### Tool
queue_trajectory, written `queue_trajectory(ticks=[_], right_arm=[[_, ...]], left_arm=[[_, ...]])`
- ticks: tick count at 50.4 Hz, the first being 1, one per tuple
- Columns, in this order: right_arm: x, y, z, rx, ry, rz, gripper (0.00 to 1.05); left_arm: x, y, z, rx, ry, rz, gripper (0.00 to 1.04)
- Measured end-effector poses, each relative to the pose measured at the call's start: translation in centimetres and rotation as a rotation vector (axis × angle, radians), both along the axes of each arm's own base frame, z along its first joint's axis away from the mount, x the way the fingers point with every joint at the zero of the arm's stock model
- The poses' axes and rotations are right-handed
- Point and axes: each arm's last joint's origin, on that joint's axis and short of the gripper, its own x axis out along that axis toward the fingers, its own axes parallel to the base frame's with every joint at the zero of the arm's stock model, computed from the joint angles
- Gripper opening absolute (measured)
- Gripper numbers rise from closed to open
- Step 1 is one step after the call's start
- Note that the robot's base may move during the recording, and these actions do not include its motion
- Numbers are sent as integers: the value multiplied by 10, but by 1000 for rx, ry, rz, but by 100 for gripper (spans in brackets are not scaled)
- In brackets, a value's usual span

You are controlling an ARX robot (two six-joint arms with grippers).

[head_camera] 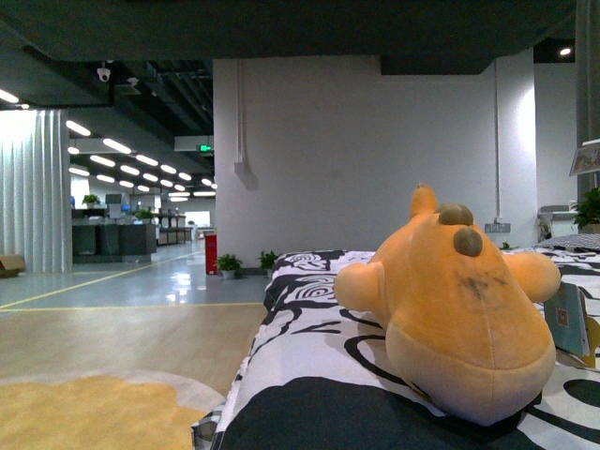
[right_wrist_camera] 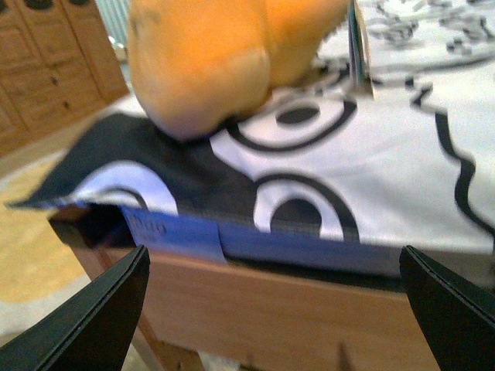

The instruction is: Put away toys

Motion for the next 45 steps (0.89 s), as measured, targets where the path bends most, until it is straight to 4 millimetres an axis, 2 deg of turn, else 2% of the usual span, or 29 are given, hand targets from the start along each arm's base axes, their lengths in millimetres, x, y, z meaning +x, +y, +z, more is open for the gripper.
queue_trajectory(ticks=[6, 9, 17, 21, 26, 32, 37, 45], right_arm=[[15, -10, 40, -6, -98, -3, 98], [23, -11, 54, -7, -120, -10, 98], [49, -2, 89, 2, -153, 5, 98], [65, 12, 107, -1, -170, 23, 98], [87, 48, 132, -24, -190, 71, 98], [101, 85, 141, -67, -190, 113, 98], [113, 111, 140, -113, -176, 127, 98], [133, 136, 130, -172, -135, 103, 98]], left_arm=[[0, 0, 0, 0, 0, -1, 98], [0, 0, 0, 0, 0, 0, 98], [0, 0, 0, 0, 0, 0, 98], [0, 0, 0, 0, 0, 0, 98], [0, 0, 0, 0, 0, 0, 98], [0, 0, 0, 0, 0, 0, 98], [0, 0, 0, 0, 0, 0, 98], [0, 0, 0, 0, 0, 0, 98]])
